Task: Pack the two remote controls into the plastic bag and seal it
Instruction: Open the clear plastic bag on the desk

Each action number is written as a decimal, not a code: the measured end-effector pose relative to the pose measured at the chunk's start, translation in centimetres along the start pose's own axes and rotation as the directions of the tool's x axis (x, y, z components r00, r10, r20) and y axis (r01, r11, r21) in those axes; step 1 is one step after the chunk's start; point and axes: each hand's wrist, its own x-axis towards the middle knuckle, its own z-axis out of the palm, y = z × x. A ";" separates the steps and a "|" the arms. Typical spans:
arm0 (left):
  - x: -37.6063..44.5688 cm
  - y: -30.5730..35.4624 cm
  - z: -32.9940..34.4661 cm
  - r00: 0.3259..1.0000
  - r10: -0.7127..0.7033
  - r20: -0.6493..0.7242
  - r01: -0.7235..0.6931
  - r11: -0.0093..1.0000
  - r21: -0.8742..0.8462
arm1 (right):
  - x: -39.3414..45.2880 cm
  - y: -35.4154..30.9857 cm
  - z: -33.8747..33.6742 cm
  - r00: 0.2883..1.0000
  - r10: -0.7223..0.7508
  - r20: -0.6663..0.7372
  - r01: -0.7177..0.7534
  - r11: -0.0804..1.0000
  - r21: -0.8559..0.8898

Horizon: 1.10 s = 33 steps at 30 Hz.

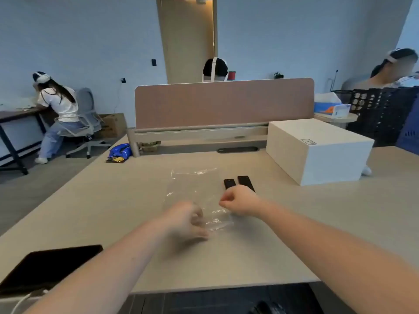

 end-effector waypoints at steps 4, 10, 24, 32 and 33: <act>-1.1 0.8 1.5 0.997 0.074 -0.028 -0.072 0.995 0.062 | -1.7 0.5 1.2 0.999 0.041 0.027 -0.041 0.999 0.021; -1.3 1.2 2.0 0.997 0.080 -0.003 -0.077 0.965 0.250 | -2.9 1.1 2.3 0.987 0.097 0.125 -0.112 0.987 0.115; 0.0 2.8 1.9 0.938 0.007 -0.347 -0.038 0.996 -0.081 | -4.2 1.0 3.5 0.966 0.231 0.120 -0.256 0.765 0.591; 0.5 3.4 1.9 0.950 -0.019 -0.312 -0.022 0.992 -0.128 | -3.0 0.6 3.8 0.963 0.244 0.111 -0.257 0.725 0.639; 0.5 3.5 2.0 0.951 -0.029 -0.308 -0.016 0.990 -0.140 | -3.0 0.7 3.8 0.964 0.243 0.108 -0.254 0.723 0.643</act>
